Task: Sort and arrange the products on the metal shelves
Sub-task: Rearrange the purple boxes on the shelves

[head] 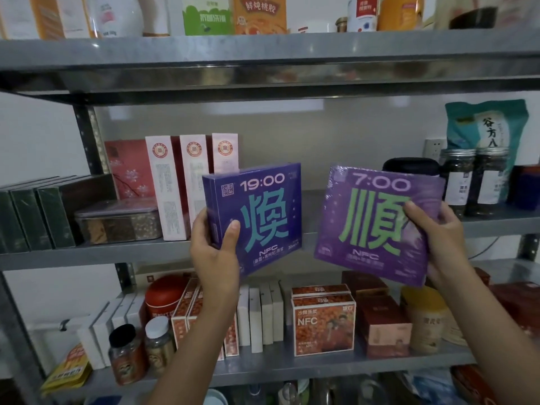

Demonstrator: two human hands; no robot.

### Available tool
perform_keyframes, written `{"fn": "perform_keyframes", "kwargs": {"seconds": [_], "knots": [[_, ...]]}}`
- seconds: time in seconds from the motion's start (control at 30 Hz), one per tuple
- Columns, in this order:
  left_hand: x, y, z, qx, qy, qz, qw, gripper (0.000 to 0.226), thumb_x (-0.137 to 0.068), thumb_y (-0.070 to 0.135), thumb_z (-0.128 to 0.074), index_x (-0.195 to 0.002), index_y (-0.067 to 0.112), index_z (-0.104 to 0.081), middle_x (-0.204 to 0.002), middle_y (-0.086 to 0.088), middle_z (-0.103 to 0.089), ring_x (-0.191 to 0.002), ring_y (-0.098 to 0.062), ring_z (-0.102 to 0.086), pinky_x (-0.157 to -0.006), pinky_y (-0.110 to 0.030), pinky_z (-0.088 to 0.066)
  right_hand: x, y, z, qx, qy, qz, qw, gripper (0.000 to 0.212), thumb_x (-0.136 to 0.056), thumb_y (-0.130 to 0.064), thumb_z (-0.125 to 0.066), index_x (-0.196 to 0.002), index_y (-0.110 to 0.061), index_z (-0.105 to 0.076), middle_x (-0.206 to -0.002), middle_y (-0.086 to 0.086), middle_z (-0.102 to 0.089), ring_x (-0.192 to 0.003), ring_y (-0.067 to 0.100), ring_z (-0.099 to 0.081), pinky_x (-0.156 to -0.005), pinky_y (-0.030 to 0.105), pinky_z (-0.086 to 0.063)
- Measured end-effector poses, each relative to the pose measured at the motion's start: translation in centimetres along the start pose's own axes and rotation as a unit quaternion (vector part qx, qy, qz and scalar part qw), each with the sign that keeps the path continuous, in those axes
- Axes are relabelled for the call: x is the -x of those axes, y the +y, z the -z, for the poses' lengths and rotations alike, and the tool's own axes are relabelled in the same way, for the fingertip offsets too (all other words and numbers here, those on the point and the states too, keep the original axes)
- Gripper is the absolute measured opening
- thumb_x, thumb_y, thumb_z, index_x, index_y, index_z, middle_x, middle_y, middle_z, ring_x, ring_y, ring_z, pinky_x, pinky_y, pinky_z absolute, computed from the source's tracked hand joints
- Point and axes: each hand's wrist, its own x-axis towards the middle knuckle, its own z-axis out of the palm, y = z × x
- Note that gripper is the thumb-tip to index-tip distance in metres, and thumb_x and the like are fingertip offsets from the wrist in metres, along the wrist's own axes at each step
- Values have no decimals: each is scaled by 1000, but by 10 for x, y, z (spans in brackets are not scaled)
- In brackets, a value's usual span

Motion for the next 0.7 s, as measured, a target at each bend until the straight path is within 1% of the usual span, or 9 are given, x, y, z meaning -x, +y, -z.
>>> {"fn": "perform_keyframes", "kwargs": {"seconds": [0.07,0.13,0.2,0.27,0.37,0.43,0.5,0.6,0.7], "knots": [[-3,0,-14,2,-9,-3,1000,39,-92,23,-63,-129,23,-51,-115,10,-65,-103,-1,-65,-73,-22,-59,8,8,17,-8,15,-24,1000,52,-57,-45,-84,-102,-25,-66,-98,6,-75,-82,23,-74,-63,35,-60],[-10,-1,-31,-2,-18,-7,1000,44,-93,24,-62,-134,18,-46,-117,10,-62,-102,2,-64,-70,-17,-57,15,16,29,1,14,-50,999,51,-60,-40,-82,-105,-22,-66,-95,8,-76,-78,24,-74,-58,33,-59],[-20,-3,-48,-13,-26,-10,1000,45,-94,26,-61,-135,18,-44,-118,10,-60,-102,0,-64,-68,-14,-55,21,23,36,15,8,-75,997,55,-58,-40,-82,-107,-23,-65,-92,9,-76,-77,26,-74,-56,32,-58],[-32,-7,-63,-29,-41,-8,999,42,-96,26,-59,-134,19,-43,-119,11,-58,-102,-5,-64,-69,-15,-55,25,28,40,29,0,-89,996,59,-54,-42,-83,-108,-26,-64,-91,8,-76,-76,27,-74,-54,33,-58],[-45,-20,-77,-64,-76,7,995,41,-96,25,-58,-132,18,-41,-119,10,-54,-97,-4,-61,-73,-16,-51,28,31,41,38,1,-95,995,62,-54,-39,-82,-111,-25,-61,-88,6,-76,-72,26,-74,-51,31,-57],[-52,-30,-81,-72,-99,33,992,39,-97,25,-57,-131,19,-40,-117,9,-53,-100,-8,-61,-77,-20,-51,29,32,40,37,-4,-104,994,60,-57,-35,-80,-112,-25,-60,-86,5,-76,-71,26,-74,-50,31,-57],[-60,-38,-81,-64,-115,61,989,35,-98,26,-56,-129,21,-40,-117,7,-55,-106,-12,-60,-77,-22,-52,29,34,40,33,-11,-113,993,59,-57,-34,-80,-111,-26,-60,-86,6,-76,-72,27,-74,-50,32,-57],[-69,-44,-81,-65,-130,88,985,40,-99,30,-52,-136,22,-40,-124,3,-57,-109,-16,-62,-83,-31,-55,29,39,37,40,-18,-123,991,58,-57,-34,-80,-111,-25,-59,-85,5,-76,-71,27,-74,-49,32,-57],[-77,-45,-83,-76,-129,103,983,42,-100,30,-49,-140,23,-39,-130,-1,-56,-111,-18,-61,-72,-23,-52,30,44,31,50,-22,-131,990,60,-53,-37,-81,-109,-27,-60,-84,3,-76,-70,26,-74,-48,30,-56]]}}
